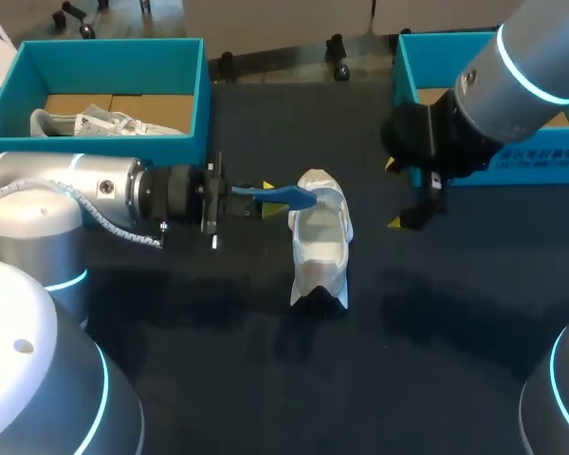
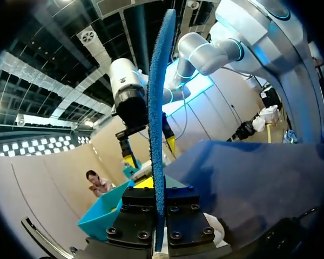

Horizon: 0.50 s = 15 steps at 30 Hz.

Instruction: Take the shoe out of the shoebox, open the shoe tongue, remove and reinsert the insole, then place the shoe into the shoebox

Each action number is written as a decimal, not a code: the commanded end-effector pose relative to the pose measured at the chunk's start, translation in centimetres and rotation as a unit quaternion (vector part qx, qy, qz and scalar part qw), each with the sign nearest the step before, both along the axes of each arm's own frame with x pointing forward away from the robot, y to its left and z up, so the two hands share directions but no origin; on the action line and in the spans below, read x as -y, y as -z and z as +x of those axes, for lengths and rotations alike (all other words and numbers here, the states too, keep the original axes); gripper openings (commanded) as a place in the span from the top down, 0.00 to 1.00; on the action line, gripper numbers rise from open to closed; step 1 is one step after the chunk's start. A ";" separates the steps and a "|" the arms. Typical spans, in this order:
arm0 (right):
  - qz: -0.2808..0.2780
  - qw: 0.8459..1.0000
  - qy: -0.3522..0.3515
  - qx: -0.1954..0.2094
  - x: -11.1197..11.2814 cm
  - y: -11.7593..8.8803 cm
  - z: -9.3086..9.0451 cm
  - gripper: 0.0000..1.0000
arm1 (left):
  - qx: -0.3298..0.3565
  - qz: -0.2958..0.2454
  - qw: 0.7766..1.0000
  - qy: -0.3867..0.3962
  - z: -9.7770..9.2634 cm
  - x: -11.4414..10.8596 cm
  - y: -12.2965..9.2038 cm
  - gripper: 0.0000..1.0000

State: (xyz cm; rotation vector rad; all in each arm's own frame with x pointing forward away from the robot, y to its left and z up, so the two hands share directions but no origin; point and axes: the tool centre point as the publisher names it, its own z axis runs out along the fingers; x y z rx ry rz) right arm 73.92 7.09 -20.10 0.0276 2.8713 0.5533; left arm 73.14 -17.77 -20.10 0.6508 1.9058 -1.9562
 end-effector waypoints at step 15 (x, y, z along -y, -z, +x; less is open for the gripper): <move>0.009 1.000 -0.030 0.004 1.3 5.2 1.2 0.00 | -0.062 -0.002 0.998 0.002 0.5 -0.3 2.3 1.00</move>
